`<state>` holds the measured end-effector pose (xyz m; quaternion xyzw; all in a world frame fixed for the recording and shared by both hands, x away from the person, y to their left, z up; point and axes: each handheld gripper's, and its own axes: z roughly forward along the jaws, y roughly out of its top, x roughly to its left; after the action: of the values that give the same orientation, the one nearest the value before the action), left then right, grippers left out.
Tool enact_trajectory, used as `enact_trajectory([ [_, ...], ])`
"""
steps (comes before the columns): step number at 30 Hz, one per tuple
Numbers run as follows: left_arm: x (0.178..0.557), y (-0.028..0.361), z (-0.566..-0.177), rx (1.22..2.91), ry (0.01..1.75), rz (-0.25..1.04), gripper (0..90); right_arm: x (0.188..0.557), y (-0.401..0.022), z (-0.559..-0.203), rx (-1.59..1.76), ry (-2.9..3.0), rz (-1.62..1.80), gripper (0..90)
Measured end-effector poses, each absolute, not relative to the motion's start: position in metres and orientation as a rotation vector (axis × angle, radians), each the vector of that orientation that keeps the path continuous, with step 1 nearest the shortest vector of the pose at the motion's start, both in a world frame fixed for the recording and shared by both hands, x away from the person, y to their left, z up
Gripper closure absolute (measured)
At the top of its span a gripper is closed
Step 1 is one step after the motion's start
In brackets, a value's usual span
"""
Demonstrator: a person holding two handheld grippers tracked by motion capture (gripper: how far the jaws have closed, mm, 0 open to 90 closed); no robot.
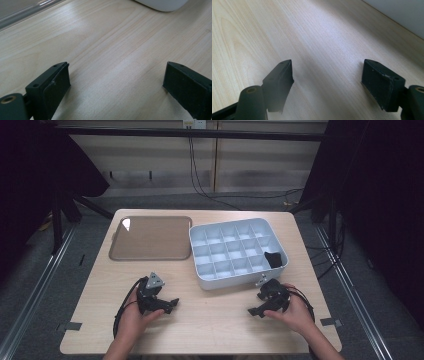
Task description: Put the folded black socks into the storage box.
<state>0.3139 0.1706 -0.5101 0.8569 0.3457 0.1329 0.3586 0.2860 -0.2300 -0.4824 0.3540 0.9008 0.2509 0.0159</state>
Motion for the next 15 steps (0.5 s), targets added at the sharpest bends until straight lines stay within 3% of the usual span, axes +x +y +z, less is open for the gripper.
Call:
enact_trajectory([
  [15, 0.314, 0.171, -0.51, 2.209, 0.893, 0.344, 6.3, 0.272, -0.232, -0.491, 1.011, 2.716, 0.859, 19.7],
])
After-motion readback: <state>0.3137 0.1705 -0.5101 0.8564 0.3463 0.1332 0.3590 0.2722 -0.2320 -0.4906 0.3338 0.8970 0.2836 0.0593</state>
